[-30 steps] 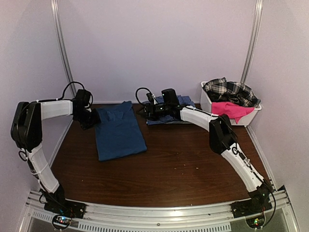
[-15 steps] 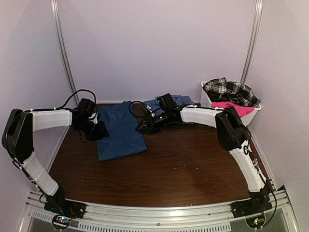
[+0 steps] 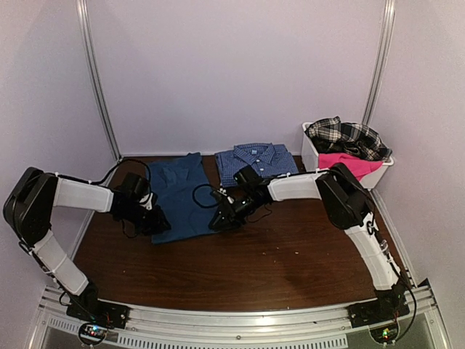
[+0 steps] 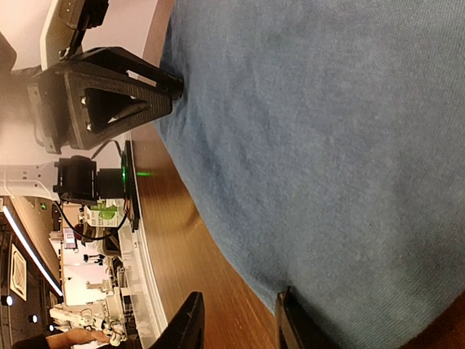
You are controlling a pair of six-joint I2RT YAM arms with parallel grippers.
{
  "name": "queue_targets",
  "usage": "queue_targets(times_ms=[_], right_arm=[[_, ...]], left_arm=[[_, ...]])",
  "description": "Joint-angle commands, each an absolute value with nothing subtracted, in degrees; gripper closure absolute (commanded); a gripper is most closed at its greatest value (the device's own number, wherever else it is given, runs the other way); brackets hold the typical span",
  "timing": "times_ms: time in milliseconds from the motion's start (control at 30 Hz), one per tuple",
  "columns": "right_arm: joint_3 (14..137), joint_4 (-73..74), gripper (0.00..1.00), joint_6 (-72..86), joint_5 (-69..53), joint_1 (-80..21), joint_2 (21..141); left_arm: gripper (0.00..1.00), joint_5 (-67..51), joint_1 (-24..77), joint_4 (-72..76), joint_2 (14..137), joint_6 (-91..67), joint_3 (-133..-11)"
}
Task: Fold and stack the mixed laundry pile
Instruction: Move the 2/3-rectangle-folded T-shirt to the center of the board.
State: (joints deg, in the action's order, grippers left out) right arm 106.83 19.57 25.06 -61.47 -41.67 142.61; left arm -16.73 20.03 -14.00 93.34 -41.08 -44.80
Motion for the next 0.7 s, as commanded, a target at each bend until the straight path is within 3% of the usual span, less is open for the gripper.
queue_targets(times_ms=[0,233,433,667], right_arm=[[96.8,24.9,0.65,21.7,-58.1,-43.1,138.9],[80.5,23.0,0.64,21.4,-59.7,-46.2,126.0],[79.7,24.6,0.61,20.8,-58.9,-46.0,118.8],[75.7,28.5,0.6,22.2,-51.9,-43.5,113.3]], left_arm=[[0.66,-16.3,24.4,-17.7,90.5,-42.6,-39.6],[0.65,-12.0,32.4,-27.4,76.2,-44.8,-36.8],[0.56,-1.4,38.2,-41.9,64.4,-39.1,-41.8],[0.6,-9.4,38.5,-38.1,56.9,-53.4,-32.2]])
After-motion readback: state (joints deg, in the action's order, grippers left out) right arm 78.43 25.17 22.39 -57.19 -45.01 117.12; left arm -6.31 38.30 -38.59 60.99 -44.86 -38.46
